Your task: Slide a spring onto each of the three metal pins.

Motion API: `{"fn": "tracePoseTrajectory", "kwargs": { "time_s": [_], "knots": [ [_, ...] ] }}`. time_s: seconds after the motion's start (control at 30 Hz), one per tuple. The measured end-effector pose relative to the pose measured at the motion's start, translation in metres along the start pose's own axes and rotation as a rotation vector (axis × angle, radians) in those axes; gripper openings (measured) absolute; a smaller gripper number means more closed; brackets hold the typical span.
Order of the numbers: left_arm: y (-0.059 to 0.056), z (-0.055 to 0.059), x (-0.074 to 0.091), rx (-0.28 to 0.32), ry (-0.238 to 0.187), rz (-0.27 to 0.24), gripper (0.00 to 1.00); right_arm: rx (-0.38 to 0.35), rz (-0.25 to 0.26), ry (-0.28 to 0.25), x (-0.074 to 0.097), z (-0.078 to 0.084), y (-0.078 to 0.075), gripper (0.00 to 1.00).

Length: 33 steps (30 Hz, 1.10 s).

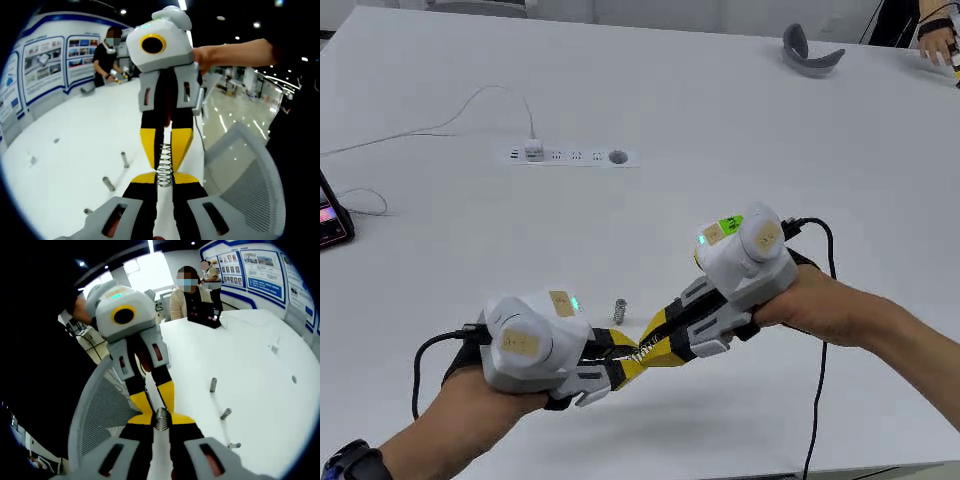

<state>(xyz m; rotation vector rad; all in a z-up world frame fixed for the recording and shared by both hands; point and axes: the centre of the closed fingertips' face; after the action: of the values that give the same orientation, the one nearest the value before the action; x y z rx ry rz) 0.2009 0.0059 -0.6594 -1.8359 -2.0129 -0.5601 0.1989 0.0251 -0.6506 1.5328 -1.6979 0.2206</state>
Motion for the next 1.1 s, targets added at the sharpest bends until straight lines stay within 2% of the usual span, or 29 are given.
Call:
{"fn": "tracePoseTrajectory", "kwargs": {
  "time_s": [0.23,0.5,0.87,1.1],
  "knots": [
    [-0.006,0.003,-0.004,-0.019,0.01,0.022,0.11,-0.001,0.005,0.014,-0.002,0.007,0.001,0.12],
    [-0.006,0.009,-0.003,-0.014,0.018,0.017,0.13,-0.026,0.029,-0.016,0.0,0.011,-0.002,0.12],
    [0.012,0.025,0.012,0.067,0.014,-0.065,0.19,-0.061,0.095,-0.006,0.011,0.024,-0.017,0.12],
    [0.022,0.036,0.021,0.09,0.027,-0.11,0.21,-0.08,0.126,0.002,0.015,0.031,-0.024,0.12]
  ]
}}
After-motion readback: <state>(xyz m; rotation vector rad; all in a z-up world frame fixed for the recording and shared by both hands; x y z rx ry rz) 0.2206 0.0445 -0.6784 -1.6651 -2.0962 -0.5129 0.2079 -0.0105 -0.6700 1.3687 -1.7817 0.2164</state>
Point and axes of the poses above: the centre of the closed fingertips' face, and the gripper's own axes: x roughly backward along the fingers, y roughly to its left, z roughly out of its underside, and after that the axes turned 9 degrees about -x, right-handed
